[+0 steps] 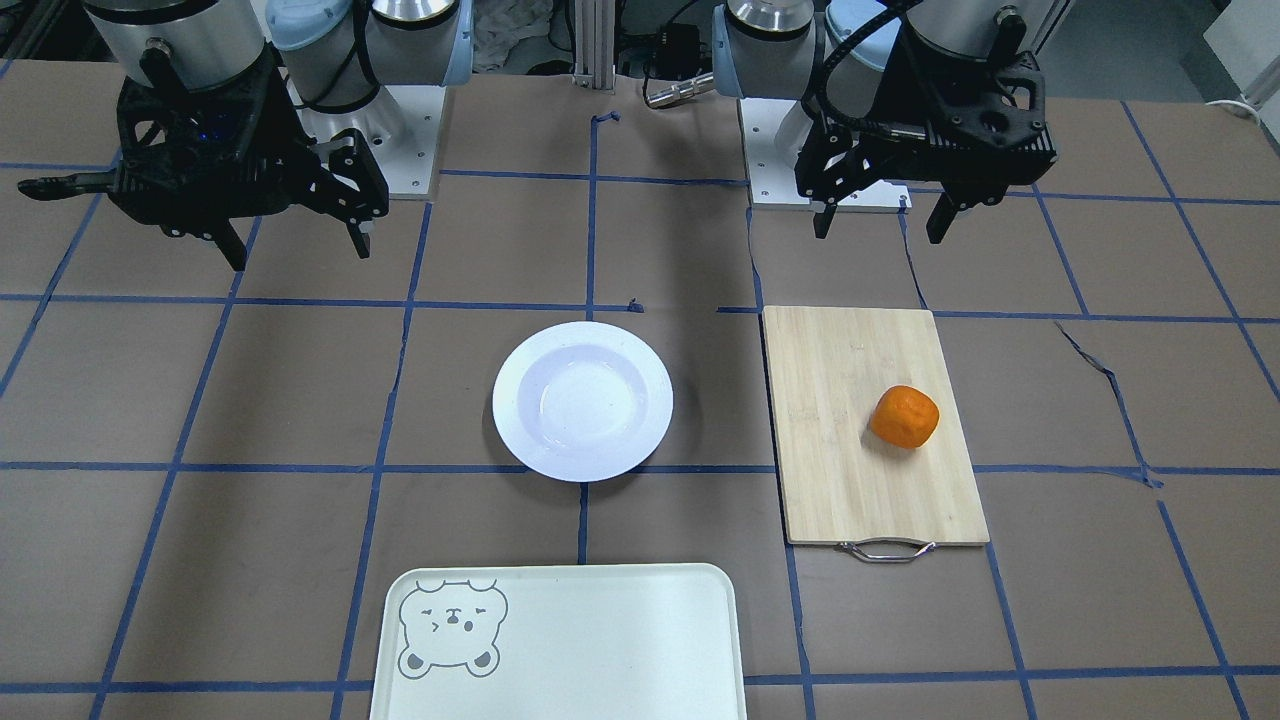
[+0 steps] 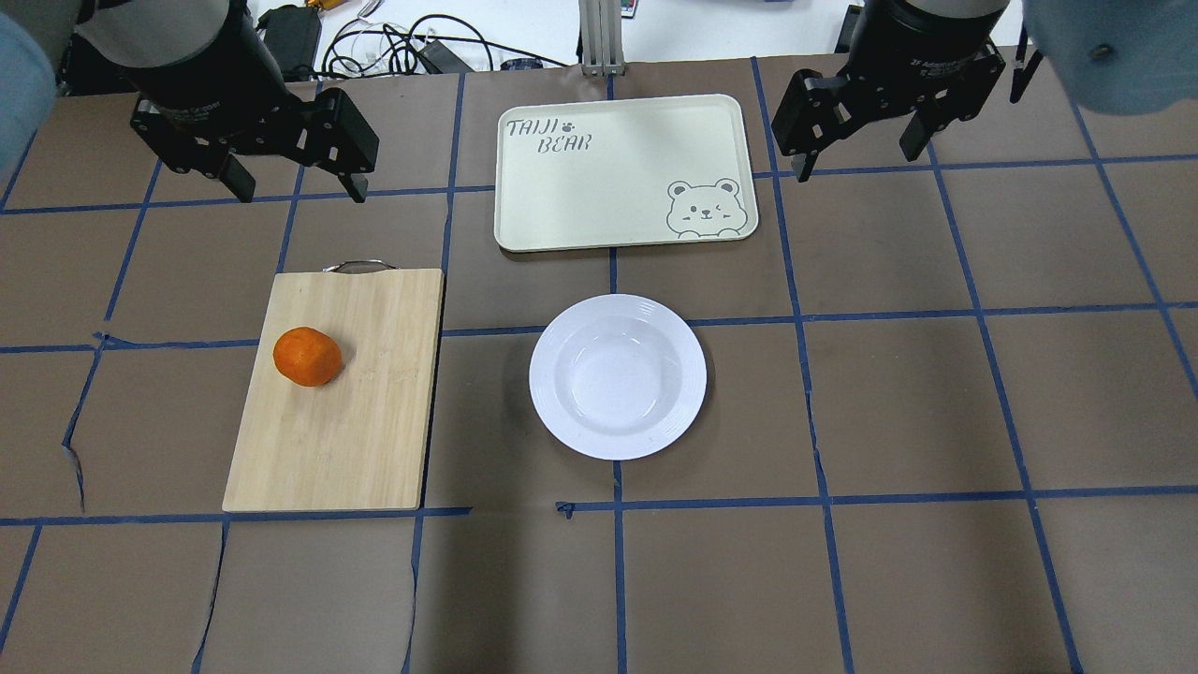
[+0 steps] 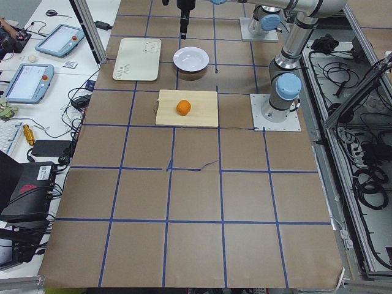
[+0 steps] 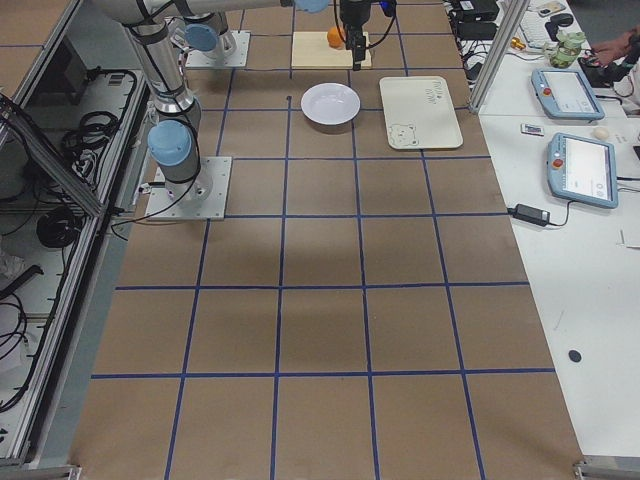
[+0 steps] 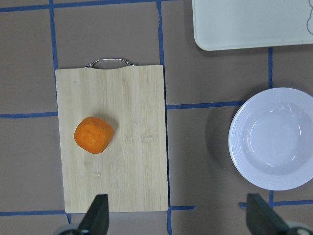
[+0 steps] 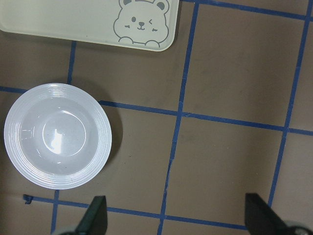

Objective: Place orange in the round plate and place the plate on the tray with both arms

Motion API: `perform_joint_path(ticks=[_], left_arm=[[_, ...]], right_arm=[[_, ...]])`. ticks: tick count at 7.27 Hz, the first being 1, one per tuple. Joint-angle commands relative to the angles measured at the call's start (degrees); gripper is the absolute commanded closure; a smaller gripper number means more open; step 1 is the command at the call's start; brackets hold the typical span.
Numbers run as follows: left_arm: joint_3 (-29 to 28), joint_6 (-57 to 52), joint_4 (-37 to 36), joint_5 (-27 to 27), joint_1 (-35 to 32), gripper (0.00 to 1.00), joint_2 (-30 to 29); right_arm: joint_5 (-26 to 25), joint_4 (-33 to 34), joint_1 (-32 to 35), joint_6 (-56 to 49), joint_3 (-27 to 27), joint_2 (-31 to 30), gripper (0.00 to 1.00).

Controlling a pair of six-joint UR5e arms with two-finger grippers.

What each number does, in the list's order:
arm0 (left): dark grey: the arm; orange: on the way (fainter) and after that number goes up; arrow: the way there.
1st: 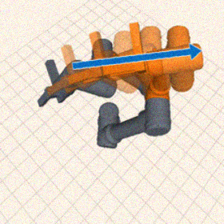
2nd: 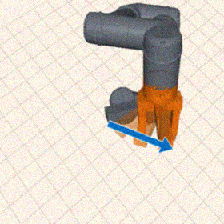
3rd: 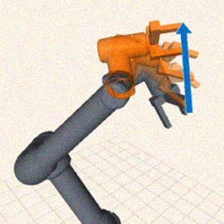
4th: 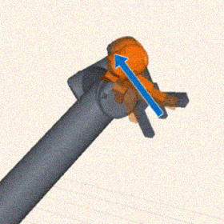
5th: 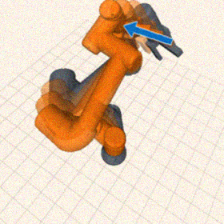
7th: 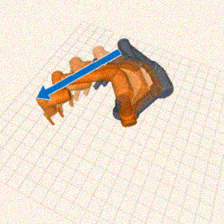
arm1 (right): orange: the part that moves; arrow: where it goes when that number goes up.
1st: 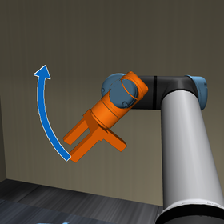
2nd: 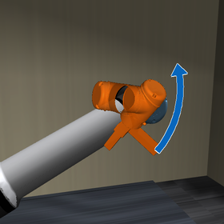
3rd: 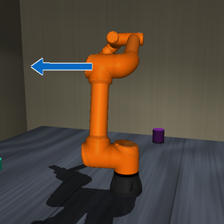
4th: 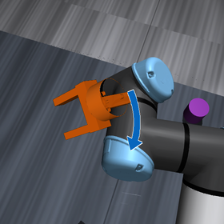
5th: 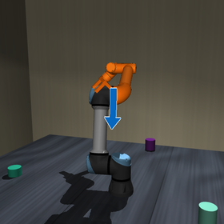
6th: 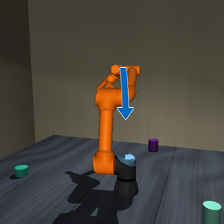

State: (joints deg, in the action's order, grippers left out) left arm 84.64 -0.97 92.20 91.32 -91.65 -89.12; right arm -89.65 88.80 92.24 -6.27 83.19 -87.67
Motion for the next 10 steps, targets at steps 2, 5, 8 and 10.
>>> perform_joint_path(ticks=[2,5,8,10], left_arm=[[0.0,-0.1,0.0,0.1,0.1,0.0,0.0],[-0.1,-0.1,0.0,0.0,0.1,0.0,0.0],[0.1,-2.5,0.3,0.4,1.2,0.0,-1.3],[3.5,-10.0,-0.4,0.8,2.9,0.0,-3.9]], right_arm=[[0.0,0.2,-0.4,2.1,0.0,-0.2,0.0],[-0.1,0.3,-0.4,2.0,0.0,-0.6,0.0],[-1.7,0.4,-0.4,2.0,0.0,-1.2,0.0],[-1.7,0.5,-0.3,2.0,0.0,-1.3,0.0]])
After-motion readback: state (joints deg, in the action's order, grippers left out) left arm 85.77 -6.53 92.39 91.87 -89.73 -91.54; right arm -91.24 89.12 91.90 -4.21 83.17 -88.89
